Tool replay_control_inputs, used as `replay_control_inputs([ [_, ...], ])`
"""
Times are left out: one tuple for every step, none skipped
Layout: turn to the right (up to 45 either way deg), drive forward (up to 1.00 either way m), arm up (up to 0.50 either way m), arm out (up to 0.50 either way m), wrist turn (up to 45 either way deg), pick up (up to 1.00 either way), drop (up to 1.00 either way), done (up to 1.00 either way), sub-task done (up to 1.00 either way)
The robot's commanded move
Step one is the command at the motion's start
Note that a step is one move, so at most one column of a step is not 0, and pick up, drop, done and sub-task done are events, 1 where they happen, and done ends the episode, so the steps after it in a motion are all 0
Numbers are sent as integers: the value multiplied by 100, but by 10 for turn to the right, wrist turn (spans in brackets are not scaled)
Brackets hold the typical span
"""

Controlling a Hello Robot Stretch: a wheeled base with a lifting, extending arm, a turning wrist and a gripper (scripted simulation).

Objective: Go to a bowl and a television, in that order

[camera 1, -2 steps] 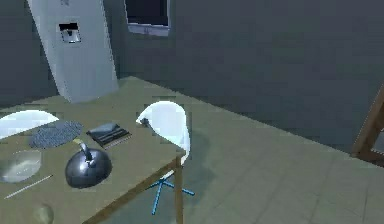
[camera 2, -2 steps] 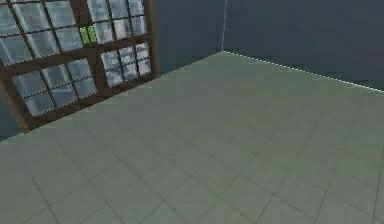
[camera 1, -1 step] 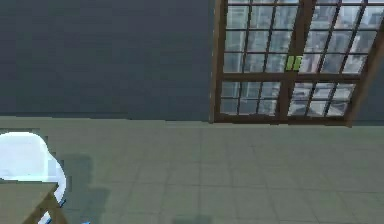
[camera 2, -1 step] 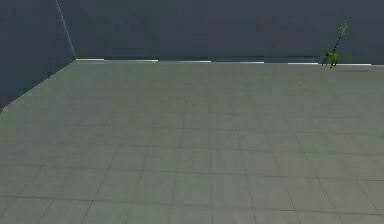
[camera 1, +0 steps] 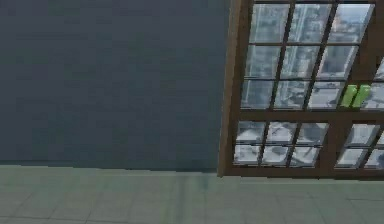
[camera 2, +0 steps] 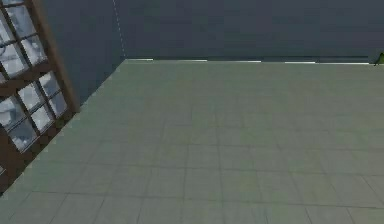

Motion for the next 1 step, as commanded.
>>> replay_control_inputs([
  [-390, 0, 0, 0, 0, 0, 0, 0, 0],
])
